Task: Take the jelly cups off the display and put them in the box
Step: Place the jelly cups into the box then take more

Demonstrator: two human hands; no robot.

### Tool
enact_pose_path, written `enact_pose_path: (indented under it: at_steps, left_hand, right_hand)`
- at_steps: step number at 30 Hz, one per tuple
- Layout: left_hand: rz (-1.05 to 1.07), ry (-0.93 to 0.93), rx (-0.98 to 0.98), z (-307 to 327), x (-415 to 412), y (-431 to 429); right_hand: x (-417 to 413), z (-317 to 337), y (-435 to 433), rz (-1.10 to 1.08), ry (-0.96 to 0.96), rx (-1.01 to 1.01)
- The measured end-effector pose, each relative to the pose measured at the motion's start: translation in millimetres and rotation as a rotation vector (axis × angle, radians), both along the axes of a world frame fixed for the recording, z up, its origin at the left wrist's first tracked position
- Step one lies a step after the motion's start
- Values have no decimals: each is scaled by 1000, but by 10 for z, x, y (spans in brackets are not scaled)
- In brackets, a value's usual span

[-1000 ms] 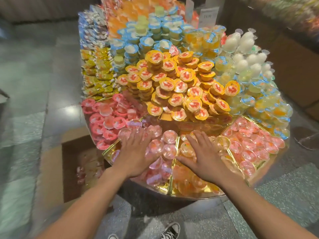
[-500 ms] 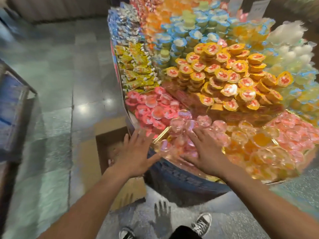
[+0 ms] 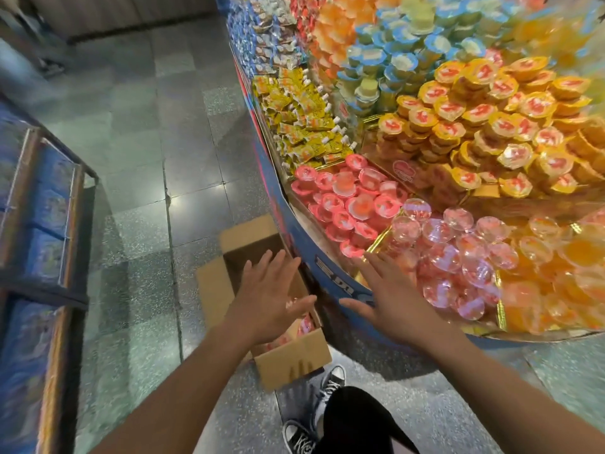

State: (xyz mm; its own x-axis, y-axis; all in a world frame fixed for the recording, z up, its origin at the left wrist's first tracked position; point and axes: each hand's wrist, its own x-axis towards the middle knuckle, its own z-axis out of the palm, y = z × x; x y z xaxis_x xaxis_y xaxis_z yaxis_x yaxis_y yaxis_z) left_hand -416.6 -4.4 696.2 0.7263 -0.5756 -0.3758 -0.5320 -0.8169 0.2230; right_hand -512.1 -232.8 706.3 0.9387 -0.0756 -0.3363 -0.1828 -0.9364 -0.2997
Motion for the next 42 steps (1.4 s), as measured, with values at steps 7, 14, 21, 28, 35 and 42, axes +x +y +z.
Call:
enact_pose_path:
  at_steps: [7,14,21,28,35,42]
  left_hand:
    - [56,30,15,-200,452,322]
    - [84,37,86,-559,1002,497]
    - [72,109,36,-1411,1486,629]
    - [-20,169,23,-2878,1914,769]
    - [-96,217,39,-4927,2371,1007]
    - [-128,258,45,-6478,2643,838]
  right_hand:
    - [573,-286,258,65,30,63]
    - [1189,-697,348,118,66,90]
    - [1587,-1409,539,43,133,153]
    - [1812,-2716,870,-45,192,168]
    - [2129,-4693,1189,3,190,98]
    - [2441,-6107,1155,41,184,19]
